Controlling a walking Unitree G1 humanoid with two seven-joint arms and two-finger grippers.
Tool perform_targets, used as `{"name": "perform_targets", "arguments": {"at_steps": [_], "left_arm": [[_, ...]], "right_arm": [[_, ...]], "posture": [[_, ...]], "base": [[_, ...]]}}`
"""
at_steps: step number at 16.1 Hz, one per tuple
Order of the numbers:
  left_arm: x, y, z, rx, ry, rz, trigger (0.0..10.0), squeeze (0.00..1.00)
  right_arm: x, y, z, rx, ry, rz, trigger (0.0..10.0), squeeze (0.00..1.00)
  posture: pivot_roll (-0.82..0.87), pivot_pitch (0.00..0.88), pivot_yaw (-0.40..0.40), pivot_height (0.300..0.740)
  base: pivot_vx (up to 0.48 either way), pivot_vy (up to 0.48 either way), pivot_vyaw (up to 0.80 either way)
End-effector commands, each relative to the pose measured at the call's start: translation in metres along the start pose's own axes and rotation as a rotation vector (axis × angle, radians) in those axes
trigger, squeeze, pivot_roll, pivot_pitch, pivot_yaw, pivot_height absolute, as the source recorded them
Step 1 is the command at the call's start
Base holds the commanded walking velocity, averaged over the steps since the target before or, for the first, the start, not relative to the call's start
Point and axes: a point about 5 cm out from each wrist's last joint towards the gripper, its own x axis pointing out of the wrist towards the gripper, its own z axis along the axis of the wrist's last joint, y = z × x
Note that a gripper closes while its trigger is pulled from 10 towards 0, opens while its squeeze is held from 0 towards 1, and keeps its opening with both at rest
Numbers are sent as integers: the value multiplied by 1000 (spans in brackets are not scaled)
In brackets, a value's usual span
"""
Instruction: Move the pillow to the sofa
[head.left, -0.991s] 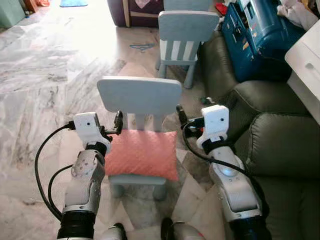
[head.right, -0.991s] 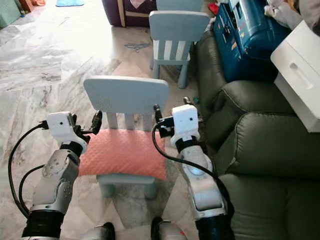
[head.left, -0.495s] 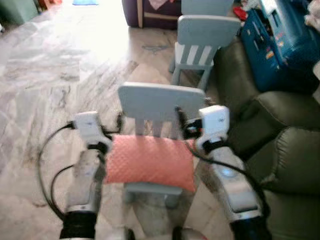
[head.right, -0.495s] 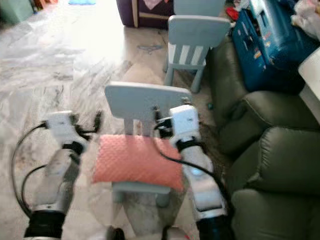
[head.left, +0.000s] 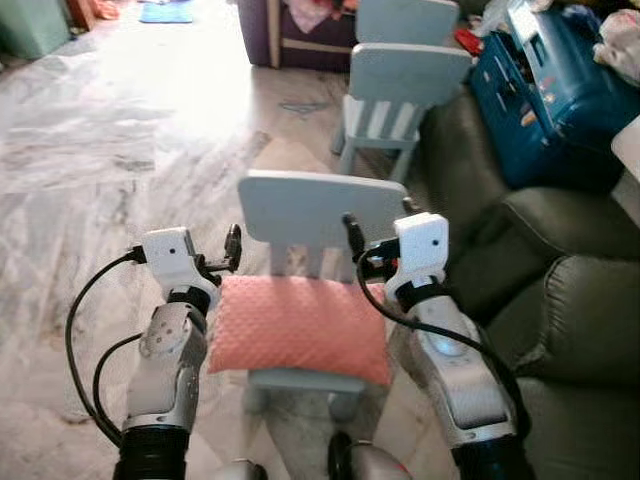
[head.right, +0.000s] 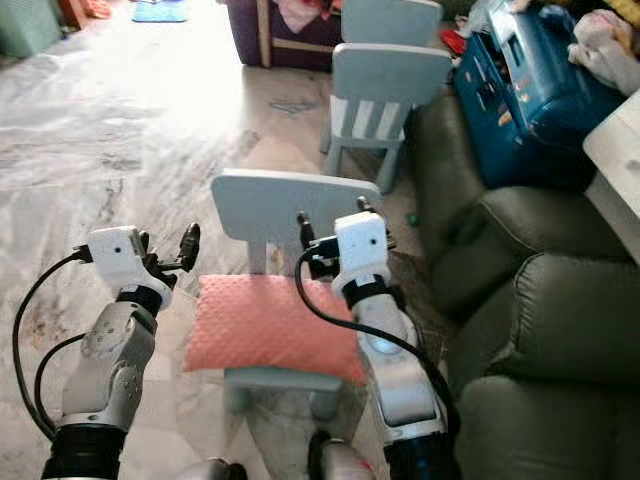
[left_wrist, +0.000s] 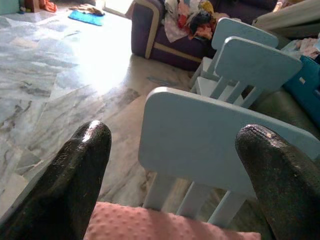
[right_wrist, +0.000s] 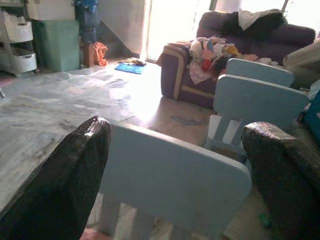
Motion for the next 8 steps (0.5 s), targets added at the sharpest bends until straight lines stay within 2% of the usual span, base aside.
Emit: {"name": "perform_targets", "arguments": {"at_steps": [1,2,4,8], "left_arm": [[-2,-1,-3,6,18,-4,10000,0],[-2,-1,-5,19,30,-11,10000,0],[-4,4,-15,56,69,-21,10000,0],[-13,26,-33,133,130,-28,10000,0]], "right_arm": [[-2,-5,3,10,-11,-18,10000,0],[-3,-6,2,30,-2,-21,10000,0],[0,-9,-13,69,109,-34,10000,0],[-4,-13,-14,27,81,-37,10000,0]], "posture": [[-115,205,-50,740],[-113,203,-49,740],[-108,201,-53,740],[-87,199,-58,740]], "base": [[0,0,0],[0,0,0],[0,0,0],[0,0,0]]}}
